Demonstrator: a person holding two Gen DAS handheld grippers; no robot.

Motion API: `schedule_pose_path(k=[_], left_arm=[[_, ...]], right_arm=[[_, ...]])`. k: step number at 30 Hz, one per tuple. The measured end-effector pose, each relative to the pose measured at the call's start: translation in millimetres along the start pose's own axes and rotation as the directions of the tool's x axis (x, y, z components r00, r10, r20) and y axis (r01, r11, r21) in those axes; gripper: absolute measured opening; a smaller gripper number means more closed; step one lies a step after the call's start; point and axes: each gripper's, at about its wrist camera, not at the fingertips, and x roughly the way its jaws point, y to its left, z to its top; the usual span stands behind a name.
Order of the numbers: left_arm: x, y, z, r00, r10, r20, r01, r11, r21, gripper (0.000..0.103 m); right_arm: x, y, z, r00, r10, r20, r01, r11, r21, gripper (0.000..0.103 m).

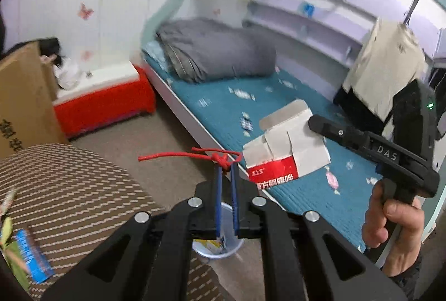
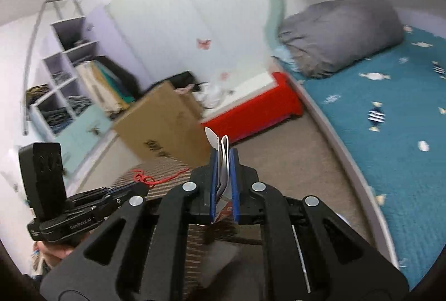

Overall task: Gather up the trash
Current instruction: 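Carry both items to the wastebasket and open both tools to drop them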

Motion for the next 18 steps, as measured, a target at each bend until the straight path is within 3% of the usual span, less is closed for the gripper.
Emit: schedule_pose_path(k=[3, 6, 9, 14, 16, 18], left_arm=[[49.2, -15.2, 0.7, 0.995, 0.007, -0.094, -0.004, 0.999, 0.038, 0.006], [99.6, -26.4, -2.7, 0.979, 0.017, -0.204, -0.002, 0.997, 0.072, 0.006], [143.9, -32.9, -10.1, 0.951, 0.042, -0.306, -0.007, 0.993, 0.114, 0.006], [202.6, -36.0, -17.0, 0.893, 0.093, -0.44, -0.016, 0.984, 0.176, 0.006], [223.2, -37.6, -20.2, 0.861, 0.102, -0.499, 0.002, 0.979, 0.203, 0.008], [240.8, -38.4, -21.9, 0.83, 0.132, -0.541, -0.003, 0.973, 0.233, 0.023]], right_arm=[[10.8, -27.1, -4.1, 0.998, -0.062, -0.021, 0.062, 0.997, 0.033, 0.008], [35.0, -57.9, -15.6, 0.99, -0.123, -0.074, 0.128, 0.989, 0.073, 0.009], [54.4, -82.8, -25.9, 0.982, -0.15, -0.117, 0.163, 0.981, 0.105, 0.009], [95.5, -118.2, -46.4, 0.965, -0.168, -0.202, 0.202, 0.966, 0.161, 0.009], [110.2, -129.4, -53.2, 0.957, -0.172, -0.233, 0.215, 0.961, 0.176, 0.009], [126.1, -145.5, -63.4, 0.949, -0.157, -0.272, 0.22, 0.951, 0.218, 0.012]])
